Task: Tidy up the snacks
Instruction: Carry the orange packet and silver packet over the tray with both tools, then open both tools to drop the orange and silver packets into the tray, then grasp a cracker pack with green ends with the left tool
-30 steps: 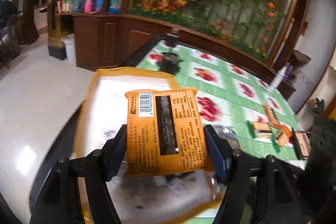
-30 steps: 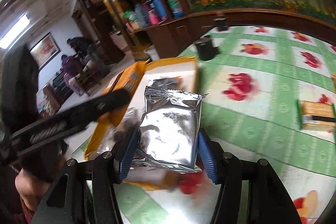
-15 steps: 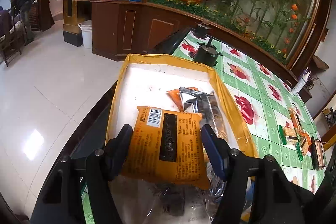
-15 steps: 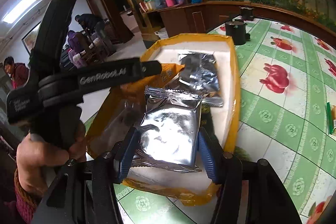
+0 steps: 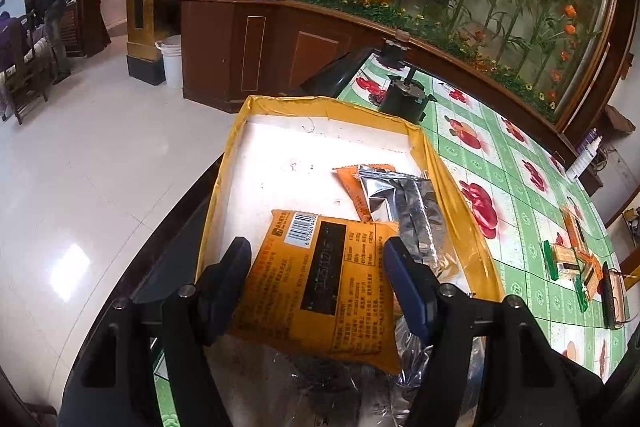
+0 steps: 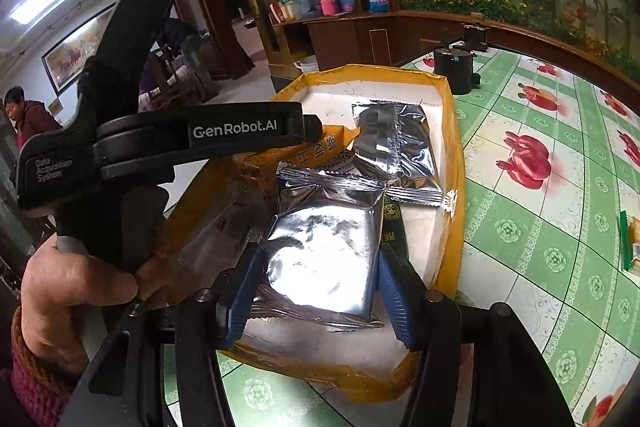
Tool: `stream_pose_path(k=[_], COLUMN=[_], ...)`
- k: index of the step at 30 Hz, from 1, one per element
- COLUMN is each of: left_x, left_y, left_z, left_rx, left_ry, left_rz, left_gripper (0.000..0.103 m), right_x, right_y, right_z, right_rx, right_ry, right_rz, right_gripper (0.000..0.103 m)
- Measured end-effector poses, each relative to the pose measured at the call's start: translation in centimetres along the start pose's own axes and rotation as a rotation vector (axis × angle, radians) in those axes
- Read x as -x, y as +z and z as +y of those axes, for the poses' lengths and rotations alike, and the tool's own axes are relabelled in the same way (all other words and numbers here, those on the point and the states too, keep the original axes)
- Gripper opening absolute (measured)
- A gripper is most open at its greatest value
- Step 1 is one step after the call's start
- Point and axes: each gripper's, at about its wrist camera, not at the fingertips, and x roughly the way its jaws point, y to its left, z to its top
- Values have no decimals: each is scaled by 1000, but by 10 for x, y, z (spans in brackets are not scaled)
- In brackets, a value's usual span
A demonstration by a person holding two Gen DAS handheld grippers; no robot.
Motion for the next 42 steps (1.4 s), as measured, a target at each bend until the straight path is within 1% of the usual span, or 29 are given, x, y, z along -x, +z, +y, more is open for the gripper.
stream_pose_path(k=[3,7,8,13,16,21,23,26,32,37,39,41,42], left_x=[2,9,12,25,33,45,48,49,44,38,36,32,29], left_y=[-1,-2,-2,-1,-1,-4,-6,-11,-28,-42,-42,-40,-38], left_z=[3,5,5,-2,-11,-38,-52,-77,-132,-187,-210,-235,-248], left_rx=[18,24,27,22,4,-55,-84,-134,-249,-370,-424,-468,-484], left_ry=[-15,-21,-26,-40,-53,-74,-89,-113,-166,-221,-253,-293,-319], left_rz=[12,8,7,-8,-17,-25,-26,-15,24,62,61,65,69], left_gripper=[76,77,77,77,77,77,77,77,78,77,78,79,84], right_x=[2,8,10,25,36,54,62,78,110,139,159,180,190], right_y=[0,0,1,3,6,8,7,2,-16,-31,-42,-57,-63], right_z=[-1,-4,-5,-16,-31,-67,-86,-117,-174,-216,-237,-258,-266], right_rx=[6,-9,-13,-49,-96,-198,-259,-348,-520,-629,-680,-733,-755], right_ry=[21,38,44,68,80,45,39,6,-60,-121,-154,-205,-227], right_rz=[-2,-20,-28,-81,-110,-148,-162,-184,-217,-238,-267,-303,-314], right_gripper=[63,73,74,74,74,74,74,74,74,74,74,74,74])
